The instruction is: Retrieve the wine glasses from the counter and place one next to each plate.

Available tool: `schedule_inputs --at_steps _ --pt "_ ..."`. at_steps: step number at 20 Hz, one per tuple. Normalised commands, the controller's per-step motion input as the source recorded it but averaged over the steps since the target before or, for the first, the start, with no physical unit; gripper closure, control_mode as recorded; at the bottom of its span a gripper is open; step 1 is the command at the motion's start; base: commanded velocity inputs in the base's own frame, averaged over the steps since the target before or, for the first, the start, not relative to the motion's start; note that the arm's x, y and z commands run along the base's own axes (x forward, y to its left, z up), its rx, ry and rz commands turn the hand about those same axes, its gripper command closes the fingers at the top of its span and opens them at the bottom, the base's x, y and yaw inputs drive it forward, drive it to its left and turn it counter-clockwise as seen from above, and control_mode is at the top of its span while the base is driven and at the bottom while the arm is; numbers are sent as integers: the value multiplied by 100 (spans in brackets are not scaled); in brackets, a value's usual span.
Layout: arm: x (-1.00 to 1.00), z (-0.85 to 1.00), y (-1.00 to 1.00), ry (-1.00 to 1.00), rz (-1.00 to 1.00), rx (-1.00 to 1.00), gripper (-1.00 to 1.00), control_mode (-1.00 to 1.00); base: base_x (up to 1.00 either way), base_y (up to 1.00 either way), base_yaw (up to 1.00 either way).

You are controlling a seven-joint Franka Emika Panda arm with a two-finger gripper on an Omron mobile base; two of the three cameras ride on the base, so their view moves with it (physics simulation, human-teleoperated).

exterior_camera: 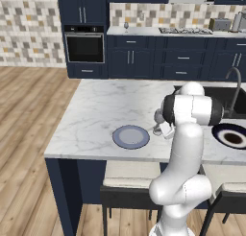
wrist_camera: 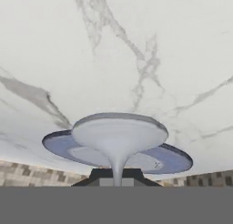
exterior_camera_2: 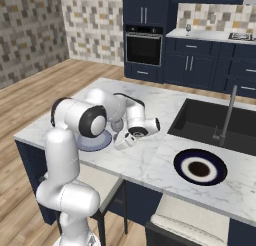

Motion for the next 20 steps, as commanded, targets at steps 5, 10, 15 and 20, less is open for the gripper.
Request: schedule_inputs --at_steps 5,10,15,20 --pt "22 -32 0 0 0 0 100 -100 0 0 0" --pt "11 -31 0 0 0 0 100 -100 0 0 0" --pt "14 -32 0 0 0 0 100 -100 0 0 0" --pt "8 -30 -1 0 0 0 -100 -100 0 0 0"
